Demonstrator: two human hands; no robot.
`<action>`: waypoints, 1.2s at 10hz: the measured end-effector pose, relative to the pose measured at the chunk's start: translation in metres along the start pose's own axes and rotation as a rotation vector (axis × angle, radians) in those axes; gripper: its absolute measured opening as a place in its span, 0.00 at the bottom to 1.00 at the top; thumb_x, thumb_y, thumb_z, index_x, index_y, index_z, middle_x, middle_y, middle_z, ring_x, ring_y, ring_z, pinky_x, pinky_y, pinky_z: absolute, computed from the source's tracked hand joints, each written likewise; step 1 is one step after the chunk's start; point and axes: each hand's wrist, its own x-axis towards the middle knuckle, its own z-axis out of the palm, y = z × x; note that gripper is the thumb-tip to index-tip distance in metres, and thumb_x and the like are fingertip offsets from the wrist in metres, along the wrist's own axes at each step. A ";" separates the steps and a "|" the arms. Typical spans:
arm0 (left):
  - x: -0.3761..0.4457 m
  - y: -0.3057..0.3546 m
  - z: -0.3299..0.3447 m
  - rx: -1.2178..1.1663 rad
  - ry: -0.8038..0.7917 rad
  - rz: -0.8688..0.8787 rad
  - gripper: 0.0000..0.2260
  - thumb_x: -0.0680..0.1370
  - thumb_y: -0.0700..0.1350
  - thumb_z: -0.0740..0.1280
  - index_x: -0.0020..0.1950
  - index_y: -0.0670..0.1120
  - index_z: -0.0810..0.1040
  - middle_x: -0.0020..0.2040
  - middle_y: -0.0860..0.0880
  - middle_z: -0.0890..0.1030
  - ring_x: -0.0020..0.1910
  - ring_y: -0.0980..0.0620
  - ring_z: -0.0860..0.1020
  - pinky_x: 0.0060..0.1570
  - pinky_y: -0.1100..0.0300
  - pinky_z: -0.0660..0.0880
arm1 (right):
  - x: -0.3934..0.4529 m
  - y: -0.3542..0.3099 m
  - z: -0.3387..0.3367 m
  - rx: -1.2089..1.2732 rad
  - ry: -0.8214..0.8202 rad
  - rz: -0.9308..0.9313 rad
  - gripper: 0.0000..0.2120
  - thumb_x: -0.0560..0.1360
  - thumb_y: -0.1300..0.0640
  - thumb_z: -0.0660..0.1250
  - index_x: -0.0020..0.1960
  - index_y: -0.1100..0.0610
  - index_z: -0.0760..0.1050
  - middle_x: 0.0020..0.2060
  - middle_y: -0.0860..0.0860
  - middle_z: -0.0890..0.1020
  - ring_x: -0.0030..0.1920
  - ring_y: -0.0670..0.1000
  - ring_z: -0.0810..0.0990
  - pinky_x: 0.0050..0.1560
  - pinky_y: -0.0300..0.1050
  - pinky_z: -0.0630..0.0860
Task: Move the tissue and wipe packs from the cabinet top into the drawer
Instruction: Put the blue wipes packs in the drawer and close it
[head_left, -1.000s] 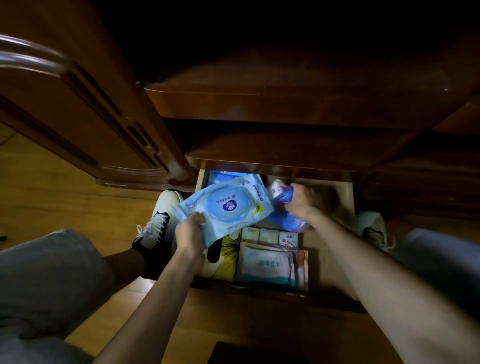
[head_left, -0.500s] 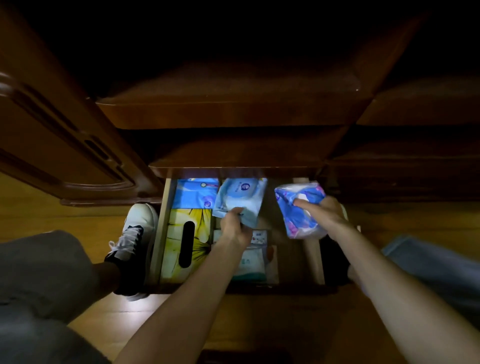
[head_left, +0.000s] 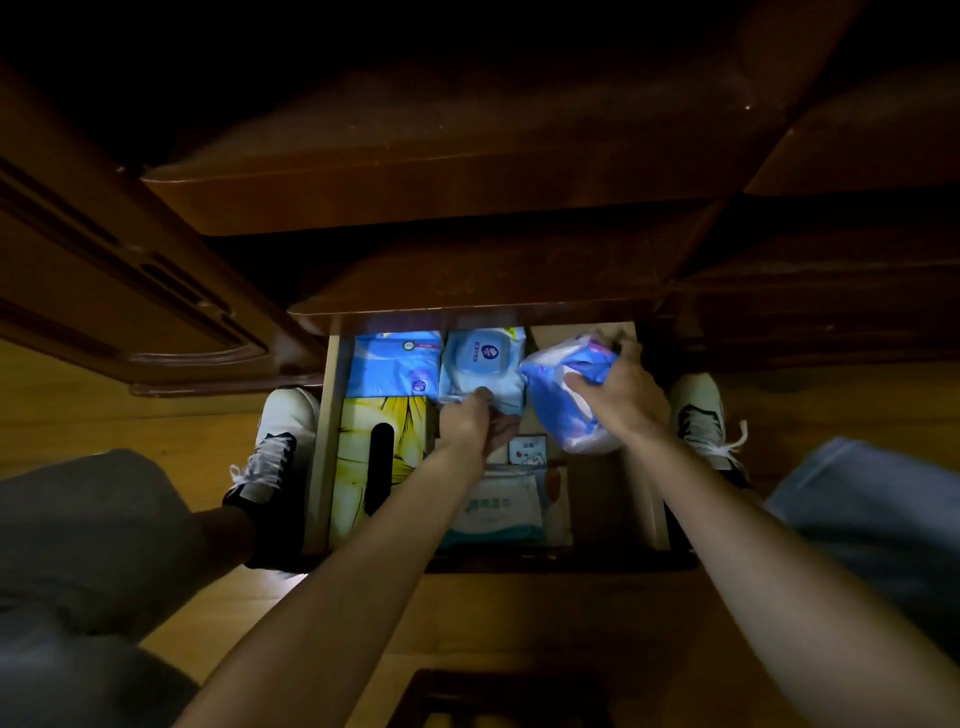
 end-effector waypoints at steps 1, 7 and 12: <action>0.001 -0.007 0.002 0.177 0.030 0.093 0.08 0.81 0.37 0.64 0.58 0.37 0.77 0.37 0.43 0.83 0.31 0.48 0.82 0.27 0.57 0.80 | -0.006 -0.002 0.013 -0.012 0.056 -0.024 0.37 0.72 0.42 0.73 0.73 0.52 0.60 0.67 0.53 0.75 0.62 0.60 0.79 0.53 0.53 0.75; 0.052 0.001 -0.020 1.689 -0.050 0.442 0.23 0.84 0.39 0.54 0.80 0.43 0.57 0.80 0.42 0.55 0.79 0.40 0.53 0.75 0.41 0.54 | -0.013 -0.008 0.024 -0.191 0.046 -0.073 0.36 0.77 0.52 0.69 0.76 0.58 0.51 0.77 0.58 0.62 0.61 0.64 0.79 0.47 0.49 0.73; -0.017 0.002 0.005 0.371 -0.393 0.195 0.19 0.82 0.56 0.61 0.66 0.44 0.72 0.60 0.42 0.81 0.57 0.43 0.81 0.61 0.46 0.77 | -0.016 -0.011 -0.004 0.334 -0.316 0.012 0.34 0.66 0.39 0.69 0.69 0.49 0.65 0.49 0.42 0.77 0.44 0.42 0.78 0.40 0.39 0.75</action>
